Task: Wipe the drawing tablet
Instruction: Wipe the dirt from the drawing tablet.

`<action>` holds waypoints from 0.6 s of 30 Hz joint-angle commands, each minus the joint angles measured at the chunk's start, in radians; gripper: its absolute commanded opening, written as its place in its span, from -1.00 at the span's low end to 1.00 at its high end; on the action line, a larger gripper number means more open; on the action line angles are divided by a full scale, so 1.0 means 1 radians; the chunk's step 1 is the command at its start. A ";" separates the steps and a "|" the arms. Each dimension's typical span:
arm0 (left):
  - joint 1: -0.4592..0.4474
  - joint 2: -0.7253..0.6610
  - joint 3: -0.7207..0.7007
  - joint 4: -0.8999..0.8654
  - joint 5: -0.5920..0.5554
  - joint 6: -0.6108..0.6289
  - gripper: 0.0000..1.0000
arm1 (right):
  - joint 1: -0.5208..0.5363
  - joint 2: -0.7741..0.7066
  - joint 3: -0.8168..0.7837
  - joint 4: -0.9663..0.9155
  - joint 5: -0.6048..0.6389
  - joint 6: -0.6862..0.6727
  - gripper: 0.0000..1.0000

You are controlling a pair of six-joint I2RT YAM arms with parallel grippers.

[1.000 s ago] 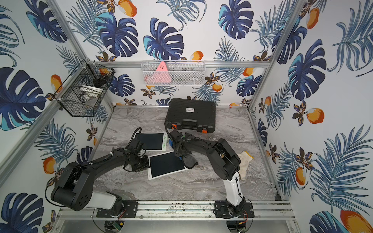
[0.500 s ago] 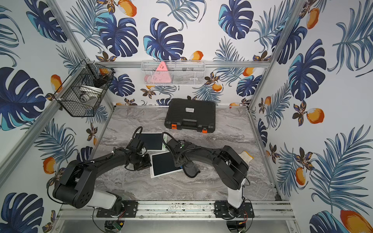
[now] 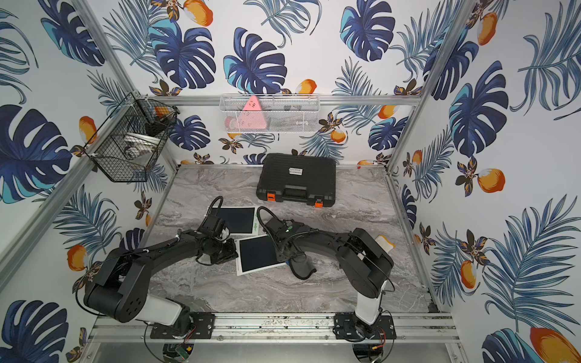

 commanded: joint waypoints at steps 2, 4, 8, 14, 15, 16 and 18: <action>-0.003 0.035 -0.029 -0.173 -0.231 0.015 -0.71 | -0.065 0.032 0.026 -0.030 0.006 -0.001 -1.00; -0.003 0.035 -0.028 -0.173 -0.235 0.015 -0.71 | -0.121 0.028 0.003 -0.023 -0.005 -0.016 -1.00; -0.004 0.034 -0.026 -0.175 -0.237 0.013 -0.71 | -0.170 0.007 -0.025 -0.023 -0.006 -0.063 -1.00; -0.004 0.038 -0.025 -0.172 -0.237 0.014 -0.71 | -0.052 0.015 0.047 -0.035 0.009 -0.051 -1.00; -0.004 0.038 -0.027 -0.172 -0.237 0.015 -0.71 | -0.047 0.028 0.059 -0.039 0.005 -0.038 -1.00; -0.003 0.038 -0.026 -0.173 -0.237 0.015 -0.71 | -0.047 0.045 0.063 -0.040 0.001 -0.028 -1.00; -0.004 0.035 -0.027 -0.175 -0.237 0.016 -0.72 | -0.061 0.063 0.058 -0.037 0.002 -0.021 -1.00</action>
